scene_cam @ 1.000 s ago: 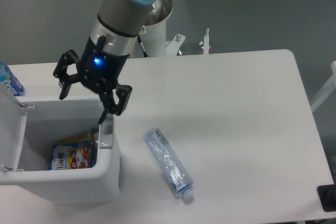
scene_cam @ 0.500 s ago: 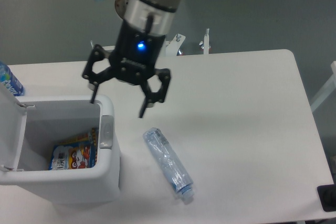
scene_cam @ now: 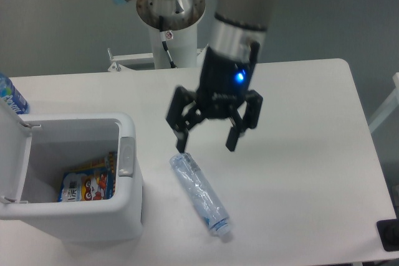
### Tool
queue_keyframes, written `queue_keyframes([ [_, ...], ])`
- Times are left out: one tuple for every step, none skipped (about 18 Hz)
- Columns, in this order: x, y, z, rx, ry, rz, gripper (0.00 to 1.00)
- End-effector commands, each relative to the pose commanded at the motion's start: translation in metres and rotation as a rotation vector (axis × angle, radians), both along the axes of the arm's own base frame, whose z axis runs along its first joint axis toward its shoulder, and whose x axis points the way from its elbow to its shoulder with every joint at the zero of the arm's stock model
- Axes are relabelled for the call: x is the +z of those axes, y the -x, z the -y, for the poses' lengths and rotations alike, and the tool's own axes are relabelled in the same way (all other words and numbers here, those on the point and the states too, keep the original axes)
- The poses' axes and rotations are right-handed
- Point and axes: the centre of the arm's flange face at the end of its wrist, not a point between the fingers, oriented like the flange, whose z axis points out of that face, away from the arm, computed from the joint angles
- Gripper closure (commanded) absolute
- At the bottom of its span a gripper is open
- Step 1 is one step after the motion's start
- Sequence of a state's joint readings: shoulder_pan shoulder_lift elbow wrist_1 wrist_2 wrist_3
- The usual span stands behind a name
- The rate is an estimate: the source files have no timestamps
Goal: Place the trash in the trash can
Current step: 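Lower the gripper onto the clear water bottle and close on it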
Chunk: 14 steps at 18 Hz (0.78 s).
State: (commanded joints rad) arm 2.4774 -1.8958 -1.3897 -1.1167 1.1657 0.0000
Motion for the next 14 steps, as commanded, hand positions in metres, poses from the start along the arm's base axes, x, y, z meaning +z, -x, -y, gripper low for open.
queue_keyframes([
  [-0.017,0.0,-0.005,-0.005,0.03,0.018,0.0],
  [-0.035,-0.004,-0.011,-0.016,0.063,0.042,0.0],
  [-0.047,-0.004,-0.014,-0.021,0.083,0.059,0.0],
  [-0.059,-0.003,-0.016,-0.023,0.099,0.074,0.0],
  [-0.071,-0.003,-0.016,-0.023,0.116,0.092,0.0],
  [-0.085,-0.001,-0.016,-0.02,0.139,0.102,0.0],
  [-0.098,0.002,-0.016,-0.017,0.173,0.103,0.0],
  [-0.114,0.003,-0.016,-0.014,0.208,0.108,0.0],
  [-0.13,0.003,-0.018,-0.018,0.24,0.11,0.0],
  [-0.138,-0.002,-0.022,-0.027,0.265,0.105,0.0],
  [-0.143,-0.004,-0.024,-0.032,0.279,0.103,0.0],
  [-0.151,-0.003,-0.026,-0.033,0.291,0.107,0.0],
  [-0.161,-0.002,-0.027,-0.036,0.304,0.111,0.0],
  [-0.173,0.0,-0.028,-0.034,0.328,0.113,0.0],
])
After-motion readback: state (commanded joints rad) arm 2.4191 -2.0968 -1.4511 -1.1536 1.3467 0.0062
